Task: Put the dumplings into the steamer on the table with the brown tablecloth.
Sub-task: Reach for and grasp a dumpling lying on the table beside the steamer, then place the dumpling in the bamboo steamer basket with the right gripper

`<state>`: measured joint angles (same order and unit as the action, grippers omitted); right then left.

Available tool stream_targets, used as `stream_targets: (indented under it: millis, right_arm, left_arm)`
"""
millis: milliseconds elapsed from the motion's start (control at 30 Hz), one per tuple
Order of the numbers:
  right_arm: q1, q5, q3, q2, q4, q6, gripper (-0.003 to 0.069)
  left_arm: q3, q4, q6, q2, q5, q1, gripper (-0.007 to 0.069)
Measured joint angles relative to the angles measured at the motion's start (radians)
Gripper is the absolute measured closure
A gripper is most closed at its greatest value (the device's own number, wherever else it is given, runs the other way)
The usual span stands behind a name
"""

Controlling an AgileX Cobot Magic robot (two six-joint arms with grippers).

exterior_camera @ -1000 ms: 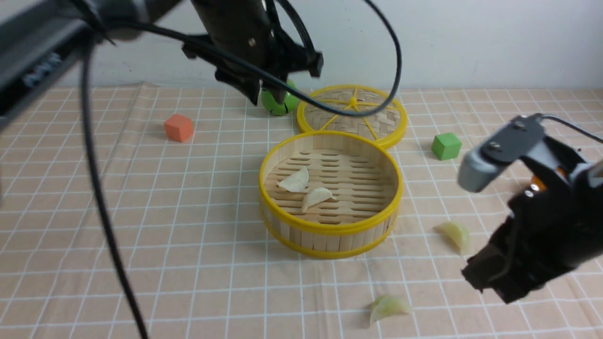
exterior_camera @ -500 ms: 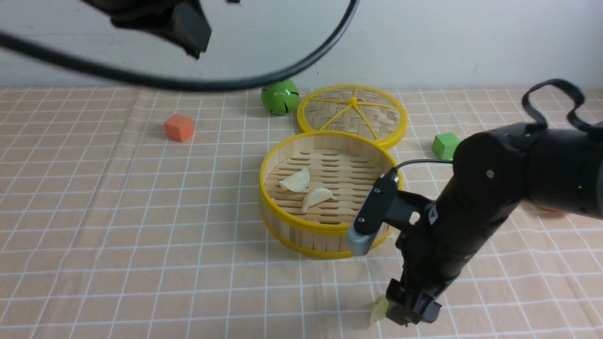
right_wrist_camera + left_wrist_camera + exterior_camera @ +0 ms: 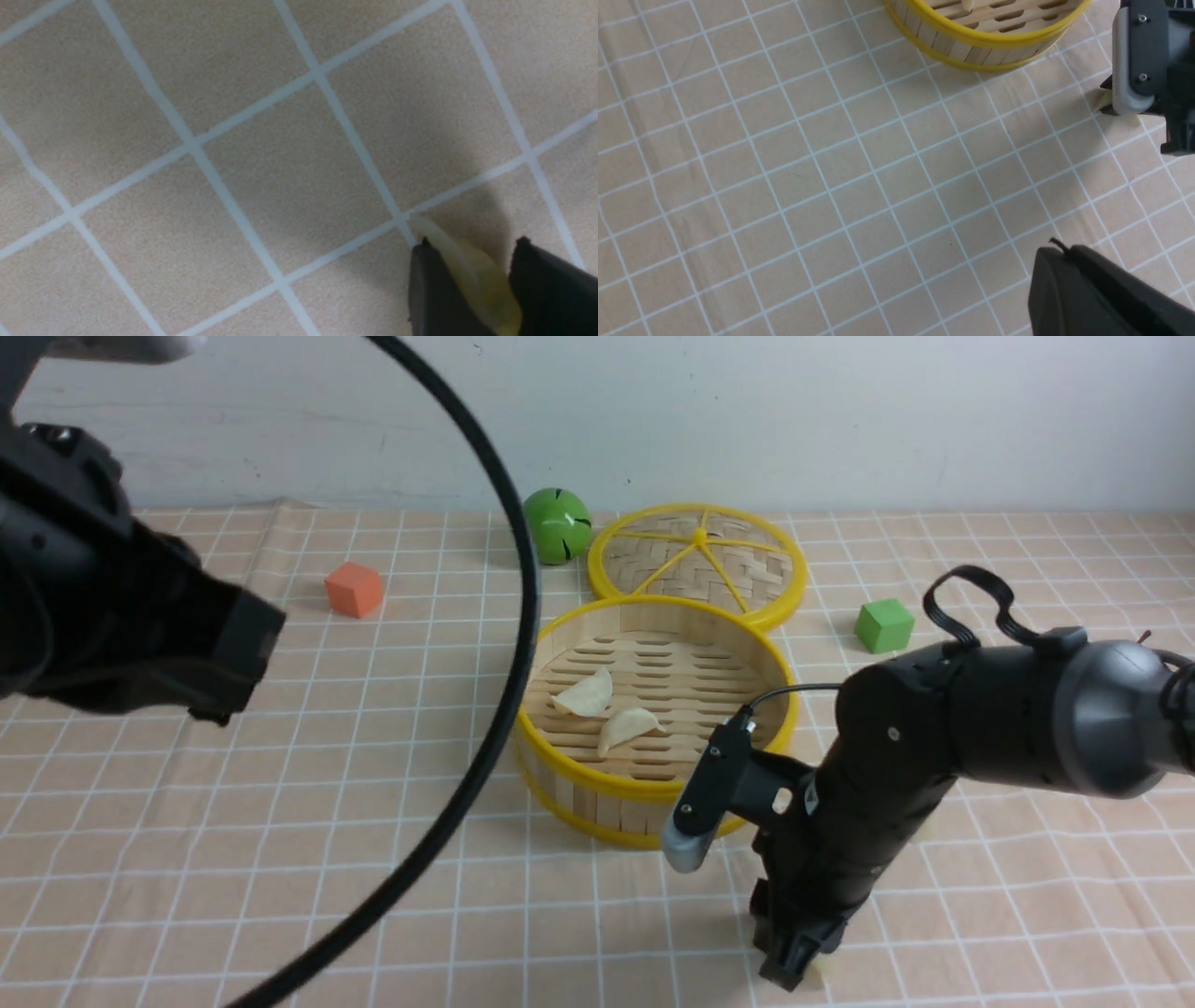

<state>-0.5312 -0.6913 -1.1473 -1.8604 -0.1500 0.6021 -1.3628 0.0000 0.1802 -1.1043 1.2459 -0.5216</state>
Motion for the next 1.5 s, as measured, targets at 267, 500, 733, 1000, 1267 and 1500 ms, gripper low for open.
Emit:
stream_targets:
  millis: [267, 500, 733, 1000, 1267, 1500]
  right_arm:
    - [0.000, -0.093, -0.038, 0.027, 0.000, -0.010, 0.0477]
    - [0.000, -0.159, -0.260, 0.103, 0.005, -0.149, 0.0477]
    - [0.000, 0.039, -0.404, 0.022, 0.027, -0.309, 0.0477]
    - [0.028, 0.229, -0.499, -0.200, 0.141, -0.556, 0.0477]
    - [0.070, 0.200, -0.532, -0.268, 0.161, -0.657, 0.0433]
    - [0.070, -0.009, -0.564, -0.229, 0.169, -0.693, 0.0199]
  left_arm:
    - [0.058, 0.000, 0.000, 0.100, 0.000, 0.000, 0.0638]
    - [0.068, 0.000, 0.001, 0.161, 0.001, 0.000, 0.0638]
    - [0.068, -0.006, 0.001, 0.166, 0.001, 0.000, 0.0638]
    - [0.068, -0.061, 0.001, 0.166, 0.001, 0.000, 0.0638]
    - [0.068, -0.068, 0.001, 0.185, 0.001, 0.000, 0.0638]
    - [0.074, -0.069, -0.001, 0.186, 0.001, 0.000, 0.0638]
